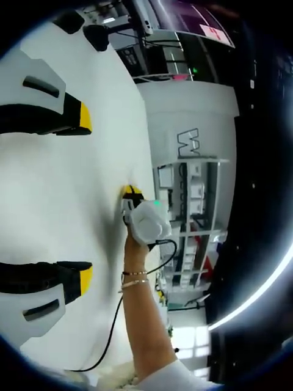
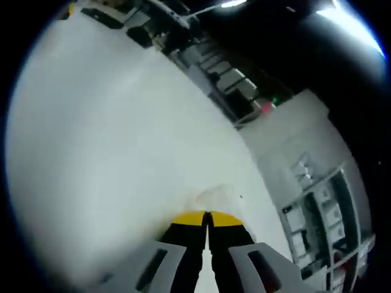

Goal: Open the resealable bag by pulling the two sides of the seal apart until the entire bag opening is separated and visibly accessible.

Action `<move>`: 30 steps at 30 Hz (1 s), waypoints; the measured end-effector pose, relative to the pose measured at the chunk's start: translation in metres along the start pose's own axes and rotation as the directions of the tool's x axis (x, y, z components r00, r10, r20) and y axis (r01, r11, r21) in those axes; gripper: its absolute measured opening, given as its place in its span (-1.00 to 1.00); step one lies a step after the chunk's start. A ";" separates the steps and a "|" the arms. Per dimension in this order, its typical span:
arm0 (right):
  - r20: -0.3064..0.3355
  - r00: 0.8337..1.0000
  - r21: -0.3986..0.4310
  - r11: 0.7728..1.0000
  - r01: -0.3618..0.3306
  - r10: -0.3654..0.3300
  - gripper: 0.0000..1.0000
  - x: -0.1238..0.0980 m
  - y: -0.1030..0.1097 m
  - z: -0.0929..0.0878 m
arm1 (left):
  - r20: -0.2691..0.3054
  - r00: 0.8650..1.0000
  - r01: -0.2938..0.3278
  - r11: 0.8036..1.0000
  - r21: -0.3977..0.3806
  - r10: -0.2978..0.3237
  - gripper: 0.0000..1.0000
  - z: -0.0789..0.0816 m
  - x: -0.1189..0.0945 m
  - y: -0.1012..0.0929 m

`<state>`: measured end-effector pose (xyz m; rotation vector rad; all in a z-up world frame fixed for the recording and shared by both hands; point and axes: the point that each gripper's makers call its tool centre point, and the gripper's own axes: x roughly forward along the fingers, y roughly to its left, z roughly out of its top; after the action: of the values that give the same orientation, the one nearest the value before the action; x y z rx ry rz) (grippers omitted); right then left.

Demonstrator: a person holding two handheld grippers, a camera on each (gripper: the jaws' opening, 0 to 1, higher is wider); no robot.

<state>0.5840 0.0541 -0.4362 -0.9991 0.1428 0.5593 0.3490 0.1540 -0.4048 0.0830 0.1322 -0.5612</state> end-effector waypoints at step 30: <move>0.116 0.977 0.348 0.929 0.128 -0.178 -1.00 -0.040 -0.080 0.012 | 0.007 1.000 0.012 1.000 0.023 -0.012 0.66 0.007 0.002 -0.007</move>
<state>0.5886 0.0162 -0.3546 -0.6241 0.0271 0.4433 0.3476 0.1460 -0.3981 0.1025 0.1194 -0.5749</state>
